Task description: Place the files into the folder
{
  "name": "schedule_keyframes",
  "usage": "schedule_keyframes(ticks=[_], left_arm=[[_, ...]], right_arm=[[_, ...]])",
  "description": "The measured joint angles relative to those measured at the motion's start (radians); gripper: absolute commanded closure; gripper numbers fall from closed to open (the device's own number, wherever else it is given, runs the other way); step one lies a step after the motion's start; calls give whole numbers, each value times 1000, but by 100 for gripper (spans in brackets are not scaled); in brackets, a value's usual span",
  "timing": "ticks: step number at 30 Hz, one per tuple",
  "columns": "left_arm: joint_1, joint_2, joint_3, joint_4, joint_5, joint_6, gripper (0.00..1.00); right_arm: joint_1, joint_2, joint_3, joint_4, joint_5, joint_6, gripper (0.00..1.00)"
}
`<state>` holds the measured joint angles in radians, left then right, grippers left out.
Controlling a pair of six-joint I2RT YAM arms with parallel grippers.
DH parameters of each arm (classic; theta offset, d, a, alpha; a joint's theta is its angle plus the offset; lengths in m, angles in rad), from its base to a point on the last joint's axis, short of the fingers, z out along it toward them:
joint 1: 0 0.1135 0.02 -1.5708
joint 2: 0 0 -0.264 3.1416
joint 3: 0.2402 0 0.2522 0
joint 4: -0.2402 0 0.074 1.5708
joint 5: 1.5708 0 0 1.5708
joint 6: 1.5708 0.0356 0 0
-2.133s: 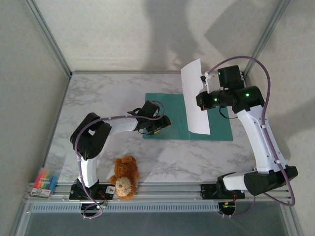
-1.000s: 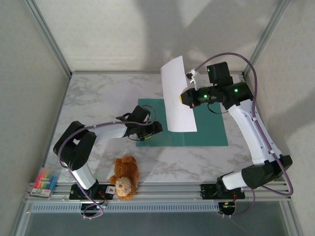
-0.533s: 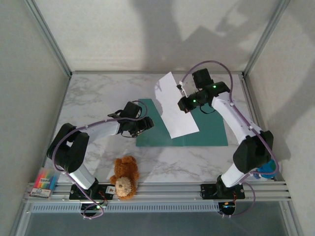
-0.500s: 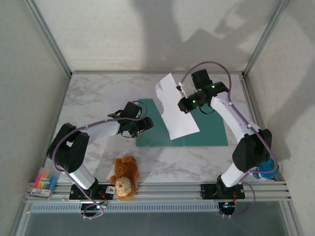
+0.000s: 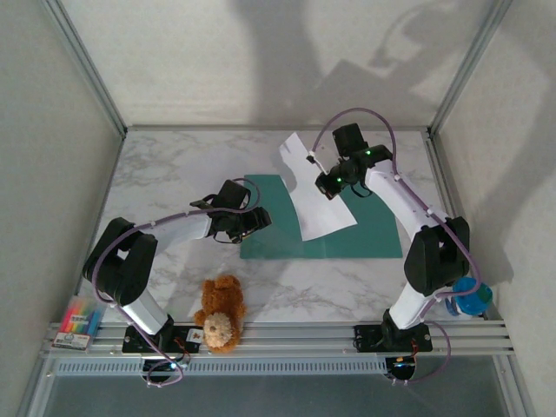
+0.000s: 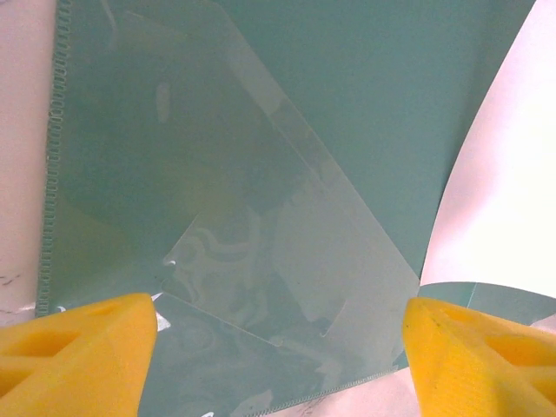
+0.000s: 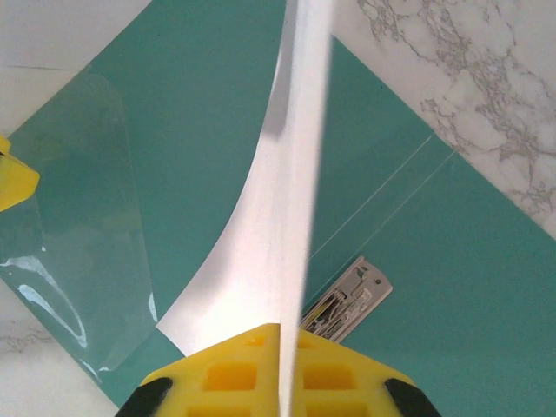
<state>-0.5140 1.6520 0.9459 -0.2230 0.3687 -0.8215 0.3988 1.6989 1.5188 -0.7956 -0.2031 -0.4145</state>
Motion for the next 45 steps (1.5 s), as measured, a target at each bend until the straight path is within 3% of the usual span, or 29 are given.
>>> schedule_keyframes(ticks=[18,45], left_arm=[[0,0,0,1,0,0,25],[0,0,-12,1,0,0,25]], right_arm=[[-55,-61,-103,52,-111,-66,100],[-113,-19,-206,219,-372,8,100]])
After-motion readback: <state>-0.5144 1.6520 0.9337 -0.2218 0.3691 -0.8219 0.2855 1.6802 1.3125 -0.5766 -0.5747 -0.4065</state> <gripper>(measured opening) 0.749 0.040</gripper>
